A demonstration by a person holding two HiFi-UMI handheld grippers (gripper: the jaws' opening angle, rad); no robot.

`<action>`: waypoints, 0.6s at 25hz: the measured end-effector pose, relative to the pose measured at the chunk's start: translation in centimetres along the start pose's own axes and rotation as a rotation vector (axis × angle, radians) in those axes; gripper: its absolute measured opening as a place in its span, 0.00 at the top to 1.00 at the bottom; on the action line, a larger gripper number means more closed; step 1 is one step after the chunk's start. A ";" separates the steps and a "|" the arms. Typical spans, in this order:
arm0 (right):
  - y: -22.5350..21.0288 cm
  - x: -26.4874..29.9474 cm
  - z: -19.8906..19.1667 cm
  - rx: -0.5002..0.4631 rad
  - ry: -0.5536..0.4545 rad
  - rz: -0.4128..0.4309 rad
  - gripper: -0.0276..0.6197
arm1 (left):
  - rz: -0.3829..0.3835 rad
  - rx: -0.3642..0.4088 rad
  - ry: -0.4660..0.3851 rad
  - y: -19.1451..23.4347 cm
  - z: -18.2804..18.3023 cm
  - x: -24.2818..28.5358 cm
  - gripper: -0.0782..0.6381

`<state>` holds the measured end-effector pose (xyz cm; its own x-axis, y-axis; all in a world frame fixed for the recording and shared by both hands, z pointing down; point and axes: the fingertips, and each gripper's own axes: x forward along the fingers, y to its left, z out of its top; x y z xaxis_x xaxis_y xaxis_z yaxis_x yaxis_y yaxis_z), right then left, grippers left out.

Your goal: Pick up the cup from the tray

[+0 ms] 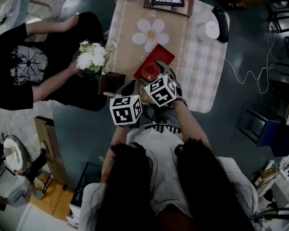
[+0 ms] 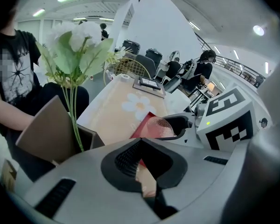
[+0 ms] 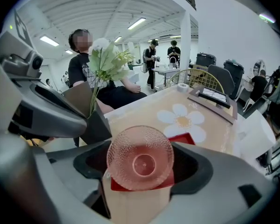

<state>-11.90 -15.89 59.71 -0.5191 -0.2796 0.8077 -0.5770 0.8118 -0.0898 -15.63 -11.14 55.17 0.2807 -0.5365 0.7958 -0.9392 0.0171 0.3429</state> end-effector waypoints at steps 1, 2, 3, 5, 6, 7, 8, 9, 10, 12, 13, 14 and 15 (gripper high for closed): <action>0.0 0.0 0.0 -0.001 0.002 0.000 0.37 | 0.000 0.000 0.002 0.1 -0.1 0.0 0.89; 0.0 0.0 0.0 -0.003 0.005 0.002 0.37 | -0.001 0.000 0.003 0.1 -0.1 0.0 0.89; 0.0 0.0 0.0 -0.005 0.008 0.003 0.37 | -0.002 0.000 0.003 0.1 -0.1 0.0 0.89; -0.1 -0.1 -0.1 -0.014 0.015 -0.001 0.37 | -0.005 0.001 0.002 0.0 0.0 0.0 0.89; -0.1 -0.1 -0.1 -0.025 0.016 -0.007 0.37 | -0.009 0.000 0.001 0.0 0.0 0.0 0.89; -0.2 -0.2 -0.1 -0.037 0.015 -0.015 0.37 | -0.013 -0.003 0.000 -0.1 0.0 0.1 0.89; -0.3 -0.4 0.0 -0.046 0.012 -0.020 0.37 | -0.017 -0.009 0.000 -0.1 0.0 0.2 0.89; -0.3 -0.6 0.1 -0.045 0.005 -0.020 0.37 | -0.020 -0.015 0.000 -0.1 0.0 0.3 0.89; -0.4 -1.0 0.3 -0.036 -0.005 -0.017 0.37 | -0.022 -0.017 0.000 -0.1 -0.1 0.3 0.89; -0.7 -1.7 0.5 -0.008 -0.026 -0.014 0.37 | -0.028 -0.008 0.001 -0.4 -0.1 0.4 0.89; -1.0 -2.2 0.6 0.001 -0.036 -0.017 0.37 | -0.032 -0.001 0.003 -0.6 -0.1 0.4 0.89; -1.2 -2.5 0.6 0.007 -0.045 -0.020 0.37 | -0.037 0.005 0.005 -0.9 -0.2 0.5 0.89; -1.5 -2.8 0.5 0.010 -0.051 -0.026 0.37 | -0.043 0.012 0.006 -1.2 -0.2 0.6 0.89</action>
<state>-9.89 -16.56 57.25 -0.5351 -0.3265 0.7791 -0.5971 0.7986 -0.0755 -14.33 -11.35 55.37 0.3217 -0.5314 0.7836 -0.9287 -0.0157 0.3706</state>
